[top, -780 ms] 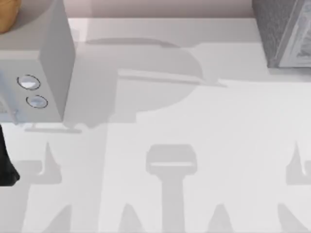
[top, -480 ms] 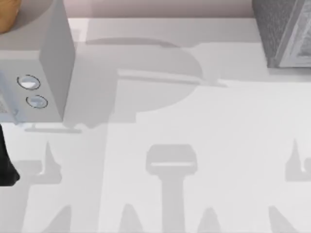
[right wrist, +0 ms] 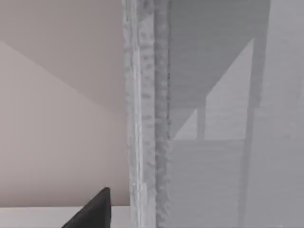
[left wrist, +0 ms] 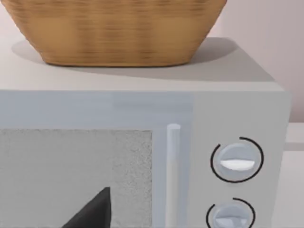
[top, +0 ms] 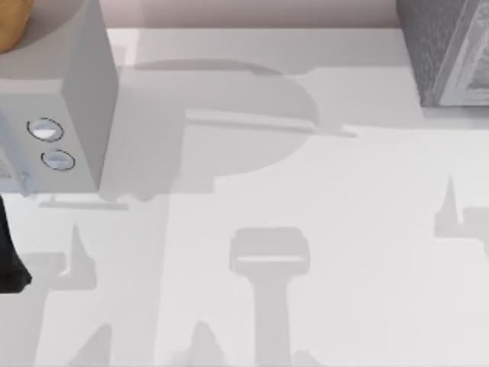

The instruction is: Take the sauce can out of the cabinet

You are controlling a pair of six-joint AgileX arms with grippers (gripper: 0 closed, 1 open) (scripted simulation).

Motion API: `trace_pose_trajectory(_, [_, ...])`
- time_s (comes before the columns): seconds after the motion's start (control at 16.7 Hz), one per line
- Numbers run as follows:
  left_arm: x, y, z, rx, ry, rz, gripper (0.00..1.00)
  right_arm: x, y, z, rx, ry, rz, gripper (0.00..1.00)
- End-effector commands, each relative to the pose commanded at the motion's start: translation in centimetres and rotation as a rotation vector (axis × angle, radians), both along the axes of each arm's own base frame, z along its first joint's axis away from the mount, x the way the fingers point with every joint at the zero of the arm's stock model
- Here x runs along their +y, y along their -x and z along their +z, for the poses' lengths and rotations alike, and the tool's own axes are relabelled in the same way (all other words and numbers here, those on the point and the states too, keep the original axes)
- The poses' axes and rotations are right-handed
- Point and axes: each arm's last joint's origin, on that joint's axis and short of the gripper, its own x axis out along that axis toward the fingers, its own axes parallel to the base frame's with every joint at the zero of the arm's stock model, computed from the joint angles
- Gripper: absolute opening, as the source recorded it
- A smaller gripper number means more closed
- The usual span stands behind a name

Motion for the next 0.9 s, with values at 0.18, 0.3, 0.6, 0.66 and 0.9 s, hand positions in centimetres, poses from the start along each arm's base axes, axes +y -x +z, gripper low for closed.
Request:
trace_pose_trajectory(0.18, [0.0,0.0,0.0,0.000,0.000,0.000,1.00,0.4,-1.6,5.3,0.016,0.001,-0.003,1.00])
trace_pose_trajectory(0.3, [0.0,0.0,0.0,0.000,0.000,0.000,1.00,0.8,-3.2,8.6,0.029,0.003,-0.003,1.00])
trace_pose_trajectory(0.6, [0.0,0.0,0.0,0.000,0.000,0.000,1.00,2.1,-8.2,15.5,0.059,0.010,0.000,1.00])
trace_pose_trajectory(0.66, [0.0,0.0,0.0,0.000,0.000,0.000,1.00,2.4,-9.2,16.5,0.063,0.012,0.001,1.00])
trace_pose_trajectory(0.9, [0.0,0.0,0.0,0.000,0.000,0.000,1.00,3.6,-12.7,19.6,0.068,0.015,0.006,1.00])
